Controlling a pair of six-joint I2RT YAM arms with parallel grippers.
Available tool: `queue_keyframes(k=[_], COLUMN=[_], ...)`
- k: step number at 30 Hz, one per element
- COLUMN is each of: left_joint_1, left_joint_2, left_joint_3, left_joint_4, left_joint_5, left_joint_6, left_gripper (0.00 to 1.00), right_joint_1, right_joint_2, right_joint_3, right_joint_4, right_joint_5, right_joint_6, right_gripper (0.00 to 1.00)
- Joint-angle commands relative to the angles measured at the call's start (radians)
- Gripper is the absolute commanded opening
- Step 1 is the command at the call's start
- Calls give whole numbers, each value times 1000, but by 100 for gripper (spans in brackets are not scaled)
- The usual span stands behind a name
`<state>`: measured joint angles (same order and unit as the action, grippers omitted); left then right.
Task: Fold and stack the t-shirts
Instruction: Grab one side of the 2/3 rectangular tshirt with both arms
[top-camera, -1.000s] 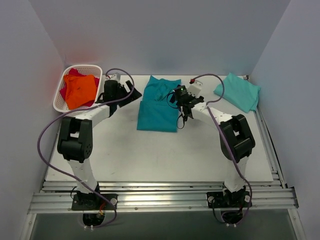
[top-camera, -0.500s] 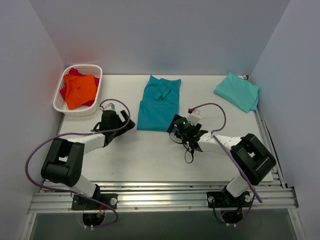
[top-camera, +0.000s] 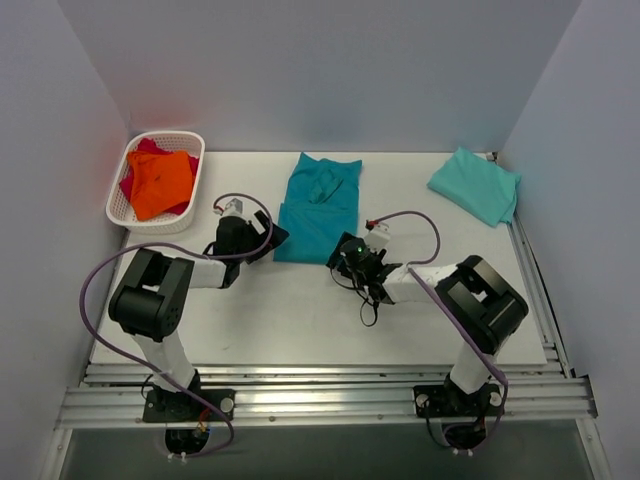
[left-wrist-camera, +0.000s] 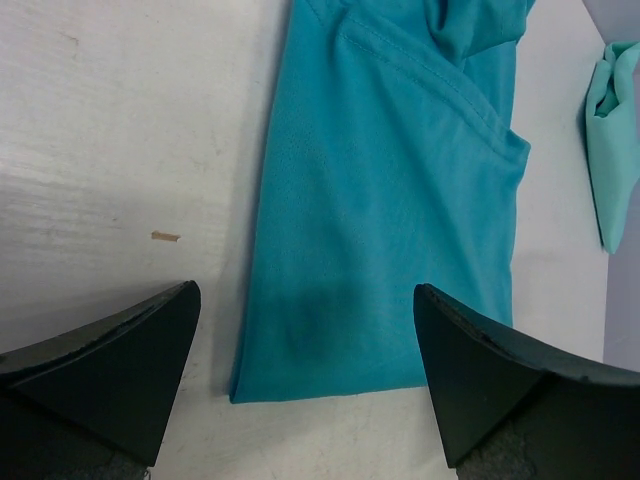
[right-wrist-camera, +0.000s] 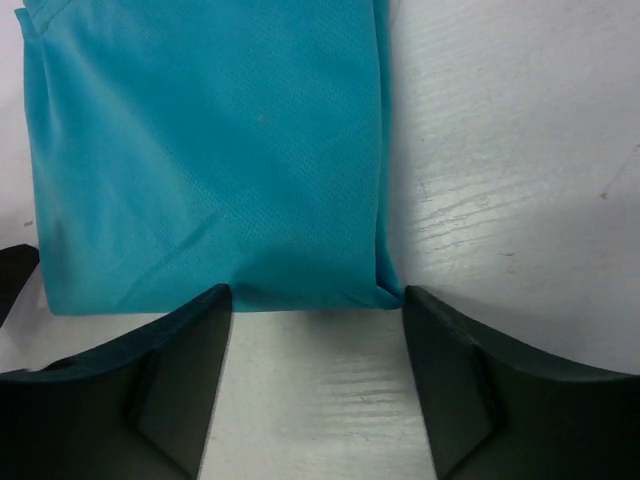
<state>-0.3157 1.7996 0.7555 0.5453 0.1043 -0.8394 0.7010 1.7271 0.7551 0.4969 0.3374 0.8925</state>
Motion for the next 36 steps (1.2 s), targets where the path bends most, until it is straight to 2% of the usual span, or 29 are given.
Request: queue_keyframes(k=[1,2,3,5,6,10,12,14,18,30,36], left_joint_1=[-10,-10,-10,-11,-11,-19,-37,-52,-117,-168,-168], left_joint_2=[50,50,47,40,27,-31,-77,-106,-164,55,58], left_joint_3=[4,5,5,-2,-7,-51,-96,-129,-176,-153,-165], left_joint_4=[-57,-59,-62,-71,-85,-125,-145,-165,-179,-31,-36], left_joint_5=[44,49,54,61,63,45,23,2,-40,-228,-308], left_joint_6=[-18,-20,-21,-24,-27,-36,-43,-46,-64,-145,-179], left_gripper=[100,100,100,100,100,100,95,95,95,89,88], right_joint_1=[-9,-11,-14,-18,-20,-29,-35,-38,-38,-37,-38], right_joint_2=[38,45,48,52,52,45,43,40,48,63,57], right_joint_3=[20,21,23,30,30,21,21,21,18,10,7], right_joint_4=[14,12,9,-11,-17,-26,-29,-32,-28,-12,-14], right_joint_5=[-18,-21,-23,-18,-15,-8,-8,-8,-9,-23,-20], right_joint_6=[5,3,3,8,10,5,3,2,3,6,6], right_gripper=[61,39,23,3,0,0,0,0,0,0,0])
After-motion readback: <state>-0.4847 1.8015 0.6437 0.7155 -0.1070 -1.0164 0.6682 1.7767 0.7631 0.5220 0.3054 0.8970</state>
